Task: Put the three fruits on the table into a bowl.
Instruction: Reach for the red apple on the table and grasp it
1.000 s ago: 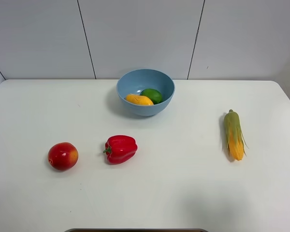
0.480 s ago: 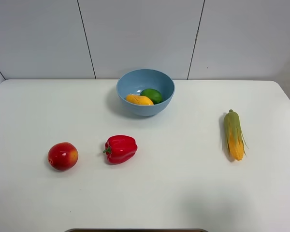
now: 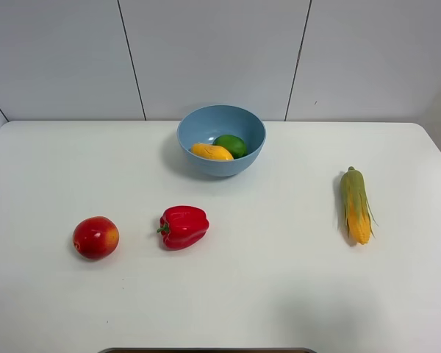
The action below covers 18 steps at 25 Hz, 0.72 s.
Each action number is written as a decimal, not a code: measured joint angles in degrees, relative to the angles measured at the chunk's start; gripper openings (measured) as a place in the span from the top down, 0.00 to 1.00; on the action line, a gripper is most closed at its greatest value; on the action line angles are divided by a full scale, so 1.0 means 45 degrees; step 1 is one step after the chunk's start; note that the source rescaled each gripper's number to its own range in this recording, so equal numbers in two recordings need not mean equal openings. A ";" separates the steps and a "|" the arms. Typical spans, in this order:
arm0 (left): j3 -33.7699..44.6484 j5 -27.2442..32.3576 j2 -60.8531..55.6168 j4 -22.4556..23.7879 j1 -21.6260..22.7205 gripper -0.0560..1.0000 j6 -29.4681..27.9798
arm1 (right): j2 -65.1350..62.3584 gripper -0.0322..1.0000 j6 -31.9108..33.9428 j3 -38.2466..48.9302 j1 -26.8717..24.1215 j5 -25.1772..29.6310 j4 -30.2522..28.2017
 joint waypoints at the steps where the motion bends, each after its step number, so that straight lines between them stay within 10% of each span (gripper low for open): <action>1: -0.0271 0.0000 0.0319 0.0000 0.0000 0.00 0.0000 | 0.0000 0.07 0.0000 0.0000 0.0000 -0.0011 0.0000; 18: -0.4533 0.0376 0.7256 0.0000 0.0000 0.00 0.1768 | 0.0000 0.07 0.0000 0.0000 0.0000 -0.0011 0.0000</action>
